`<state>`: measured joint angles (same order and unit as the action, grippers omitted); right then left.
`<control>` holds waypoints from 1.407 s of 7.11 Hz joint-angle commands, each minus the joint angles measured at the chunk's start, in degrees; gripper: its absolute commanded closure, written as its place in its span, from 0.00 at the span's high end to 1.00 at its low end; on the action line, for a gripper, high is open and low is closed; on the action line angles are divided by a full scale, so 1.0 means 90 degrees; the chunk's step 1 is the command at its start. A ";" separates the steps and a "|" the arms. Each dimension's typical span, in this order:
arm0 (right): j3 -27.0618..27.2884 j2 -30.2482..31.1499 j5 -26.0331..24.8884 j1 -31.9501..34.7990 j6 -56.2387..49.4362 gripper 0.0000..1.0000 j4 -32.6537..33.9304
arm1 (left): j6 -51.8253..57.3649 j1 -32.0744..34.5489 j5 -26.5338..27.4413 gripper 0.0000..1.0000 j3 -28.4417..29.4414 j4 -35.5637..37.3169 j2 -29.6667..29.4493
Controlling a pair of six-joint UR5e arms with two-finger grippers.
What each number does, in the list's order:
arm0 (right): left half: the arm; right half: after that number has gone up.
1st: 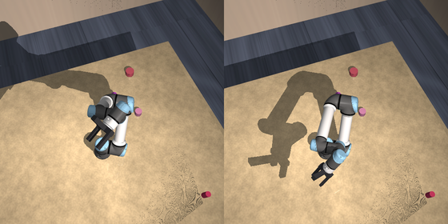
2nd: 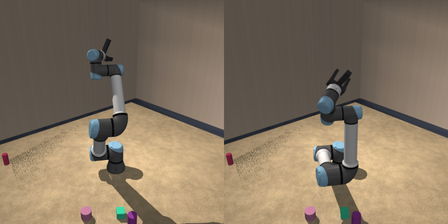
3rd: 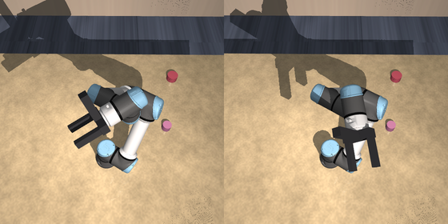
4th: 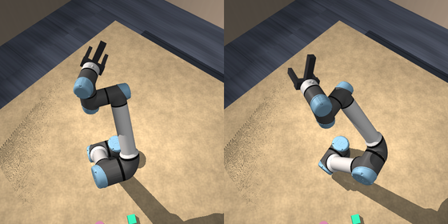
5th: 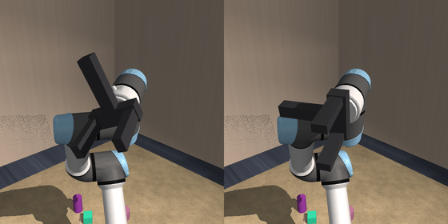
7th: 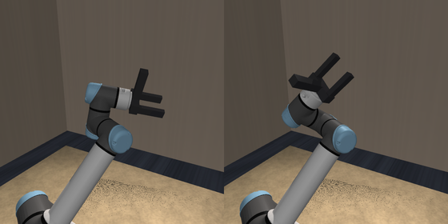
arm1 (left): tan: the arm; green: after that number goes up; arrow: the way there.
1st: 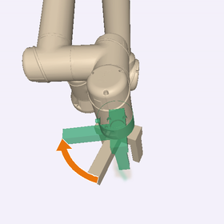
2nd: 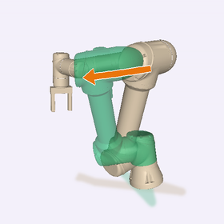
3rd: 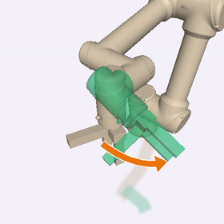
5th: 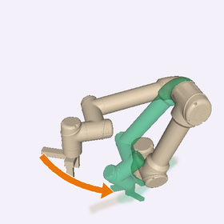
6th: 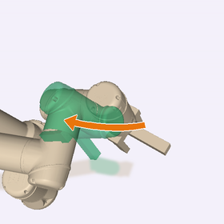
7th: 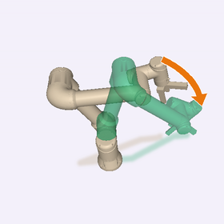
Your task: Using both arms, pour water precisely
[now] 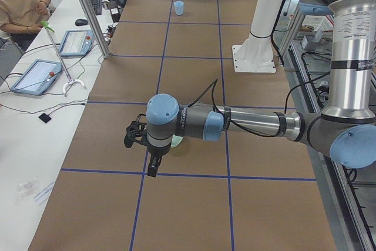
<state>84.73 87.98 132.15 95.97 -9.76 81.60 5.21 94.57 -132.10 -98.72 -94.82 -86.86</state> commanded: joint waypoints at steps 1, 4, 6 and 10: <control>0.0048 0.0048 0.0004 0.0000 -0.0019 1.00 -0.0014 | -0.0012 -0.0010 0.0009 1.00 0.0050 -0.0080 0.0080; 0.0136 0.0243 0.0023 0.0000 -0.0079 1.00 -0.0227 | -0.0012 -0.0010 0.0019 1.00 0.0070 -0.0080 0.0100; 0.0137 0.0263 0.0023 0.0000 -0.0059 1.00 -0.0228 | -0.0003 -0.0010 0.0019 1.00 0.0070 -0.0080 0.0100; 0.0137 0.0322 0.0023 0.0000 -0.0039 1.00 -0.0238 | -0.0012 -0.0010 0.0010 1.00 0.0070 -0.0060 0.0100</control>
<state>85.95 90.81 132.36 95.96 -10.15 79.47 5.11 94.48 -131.94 -98.09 -95.37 -85.96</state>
